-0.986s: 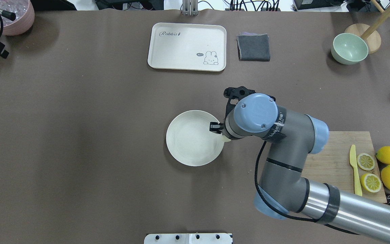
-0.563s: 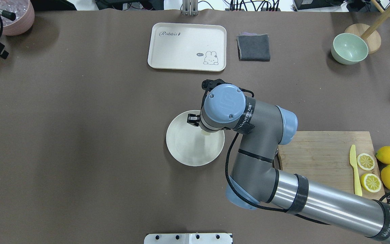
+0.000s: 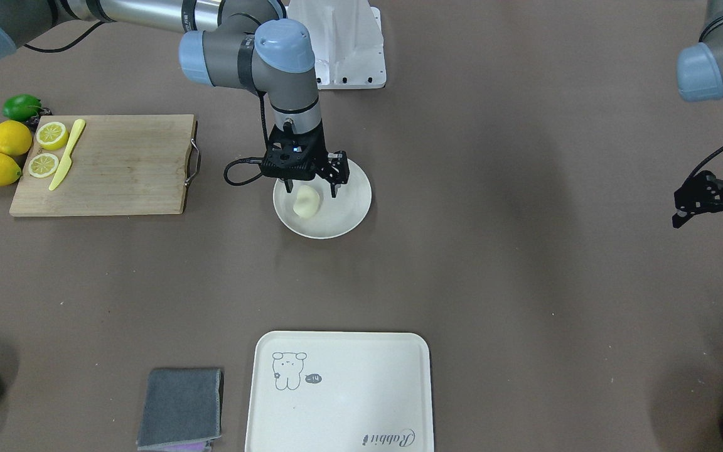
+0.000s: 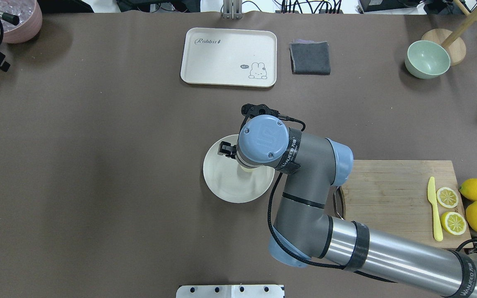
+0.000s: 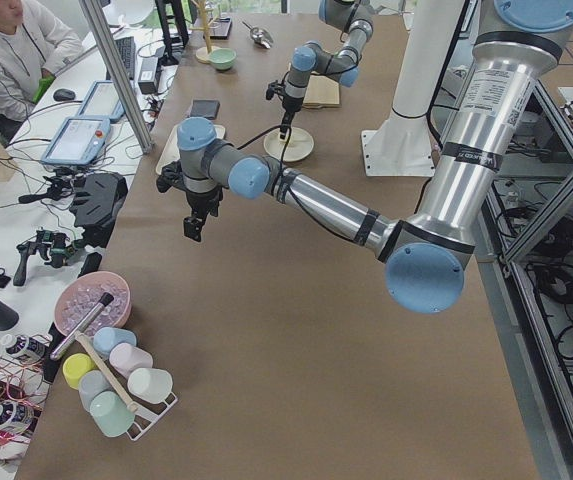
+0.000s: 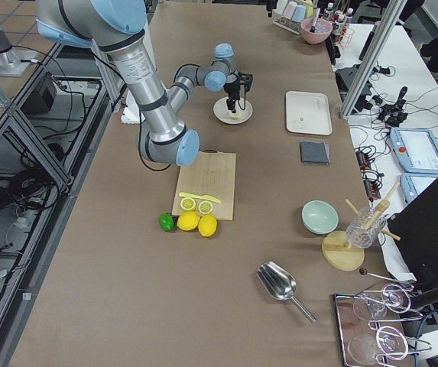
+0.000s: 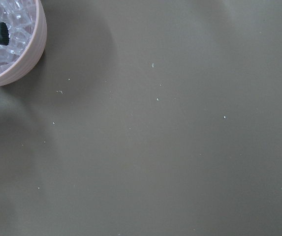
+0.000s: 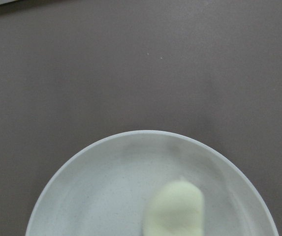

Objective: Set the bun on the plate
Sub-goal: 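Lower the bun onto the white plate and open the right gripper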

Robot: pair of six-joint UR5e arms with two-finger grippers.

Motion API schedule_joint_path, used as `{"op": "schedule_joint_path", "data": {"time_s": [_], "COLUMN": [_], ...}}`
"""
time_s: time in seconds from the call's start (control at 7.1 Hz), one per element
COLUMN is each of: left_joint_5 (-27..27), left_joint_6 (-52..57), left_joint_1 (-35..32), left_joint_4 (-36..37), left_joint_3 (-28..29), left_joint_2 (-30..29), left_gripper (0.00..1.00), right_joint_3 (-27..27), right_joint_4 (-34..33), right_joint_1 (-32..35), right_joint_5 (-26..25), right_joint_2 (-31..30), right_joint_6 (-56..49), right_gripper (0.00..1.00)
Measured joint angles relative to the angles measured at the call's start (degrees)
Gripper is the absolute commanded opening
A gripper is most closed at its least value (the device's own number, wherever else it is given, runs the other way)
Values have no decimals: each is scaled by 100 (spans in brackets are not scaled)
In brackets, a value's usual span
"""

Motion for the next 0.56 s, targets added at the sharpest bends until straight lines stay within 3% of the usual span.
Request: {"op": "schedule_joint_path", "data": {"time_s": [0.56], "left_joint_5": [-1], "left_joint_6": [22], "left_joint_1": [-136], "left_joint_4": [41], "left_joint_3": [92], "left_joint_2": [148], "left_gripper": [98], "right_joint_3": [49], "right_joint_4": [-132], "right_joint_1": [110], "right_joint_5": [136], "right_joint_2": [83], "right_joint_6": [-69], "right_gripper": [100]}}
